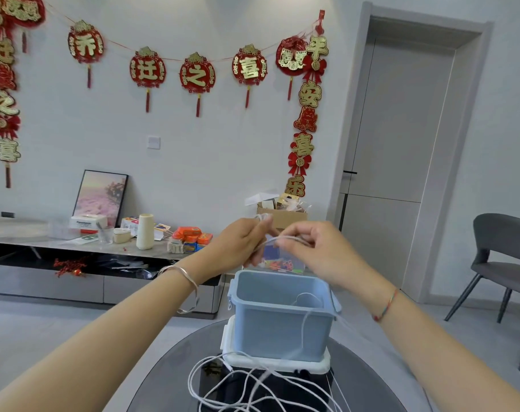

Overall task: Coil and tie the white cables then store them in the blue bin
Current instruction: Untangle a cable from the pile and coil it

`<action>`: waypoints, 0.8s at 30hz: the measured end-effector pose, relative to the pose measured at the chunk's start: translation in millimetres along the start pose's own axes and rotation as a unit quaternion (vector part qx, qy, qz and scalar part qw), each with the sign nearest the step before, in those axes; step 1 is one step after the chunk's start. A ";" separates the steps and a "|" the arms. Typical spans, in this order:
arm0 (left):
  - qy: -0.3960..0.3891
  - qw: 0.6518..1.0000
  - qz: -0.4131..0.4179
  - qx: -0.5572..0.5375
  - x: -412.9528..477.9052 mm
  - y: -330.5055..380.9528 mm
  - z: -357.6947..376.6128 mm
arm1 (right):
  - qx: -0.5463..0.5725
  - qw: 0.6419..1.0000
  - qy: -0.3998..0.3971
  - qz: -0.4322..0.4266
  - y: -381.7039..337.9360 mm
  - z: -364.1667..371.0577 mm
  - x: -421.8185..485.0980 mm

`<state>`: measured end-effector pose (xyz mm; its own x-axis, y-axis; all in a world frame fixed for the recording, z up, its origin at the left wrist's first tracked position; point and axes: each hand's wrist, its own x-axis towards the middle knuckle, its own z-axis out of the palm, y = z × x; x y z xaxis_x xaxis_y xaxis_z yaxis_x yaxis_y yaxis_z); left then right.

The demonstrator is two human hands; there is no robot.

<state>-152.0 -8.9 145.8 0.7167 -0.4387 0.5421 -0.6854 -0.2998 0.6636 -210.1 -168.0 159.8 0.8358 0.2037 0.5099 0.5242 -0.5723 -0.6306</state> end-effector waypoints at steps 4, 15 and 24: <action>-0.070 0.995 -0.018 -0.070 -5.6 14.3 -0.6 | 0.033 0.995 0.049 -0.077 5.7 -4.9 8.0; -0.220 0.828 -0.063 -0.511 -2.7 31.0 -12.1 | 0.296 0.953 0.067 -0.007 9.5 8.9 15.3; 0.041 0.785 -0.052 -0.616 13.4 46.7 -3.3 | 0.275 0.961 0.029 0.028 1.4 27.4 14.8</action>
<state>-174.0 -26.0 185.8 0.8017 -0.3947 0.4488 -0.0135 0.7388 0.6738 -192.6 -144.0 150.4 0.8634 0.1315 0.4870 0.4983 -0.0720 -0.8640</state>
